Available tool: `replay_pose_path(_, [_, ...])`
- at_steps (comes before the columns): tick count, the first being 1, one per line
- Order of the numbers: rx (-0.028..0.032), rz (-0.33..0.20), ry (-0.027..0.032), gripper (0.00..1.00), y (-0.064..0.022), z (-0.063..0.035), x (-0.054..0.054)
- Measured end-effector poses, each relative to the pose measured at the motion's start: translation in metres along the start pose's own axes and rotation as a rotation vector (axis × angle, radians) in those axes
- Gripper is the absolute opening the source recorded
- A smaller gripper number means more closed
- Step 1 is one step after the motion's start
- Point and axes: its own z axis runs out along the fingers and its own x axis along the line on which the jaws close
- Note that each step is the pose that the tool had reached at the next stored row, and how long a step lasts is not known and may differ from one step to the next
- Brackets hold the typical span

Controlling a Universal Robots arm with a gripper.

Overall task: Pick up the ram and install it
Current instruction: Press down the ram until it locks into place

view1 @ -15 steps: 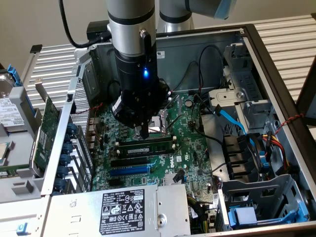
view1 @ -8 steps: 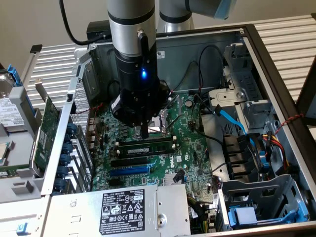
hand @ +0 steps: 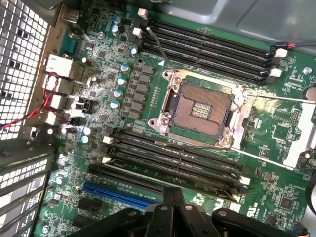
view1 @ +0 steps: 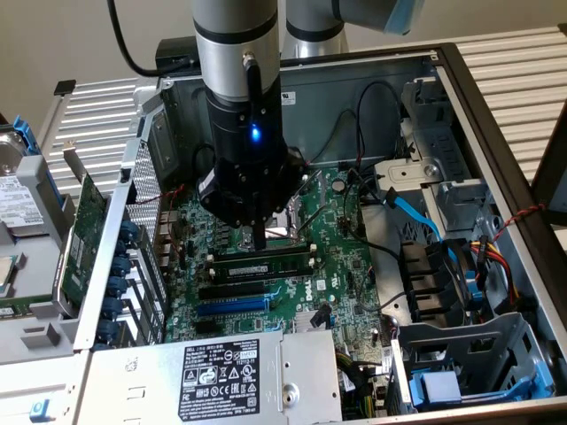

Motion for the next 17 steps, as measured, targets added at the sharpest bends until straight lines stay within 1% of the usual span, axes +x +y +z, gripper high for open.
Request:
replay_pose_path(3, [0.0009,0.033,0.0007,0.11,0.0000,-0.0001,0.0001])
replay_pose_path(13, [-0.0008,0.165,0.0024,0.11,0.0000,0.0000,0.0001])
replay_pose_path(17, [-0.0012,0.201,0.0028,0.11,0.0000,0.0000,0.0000])
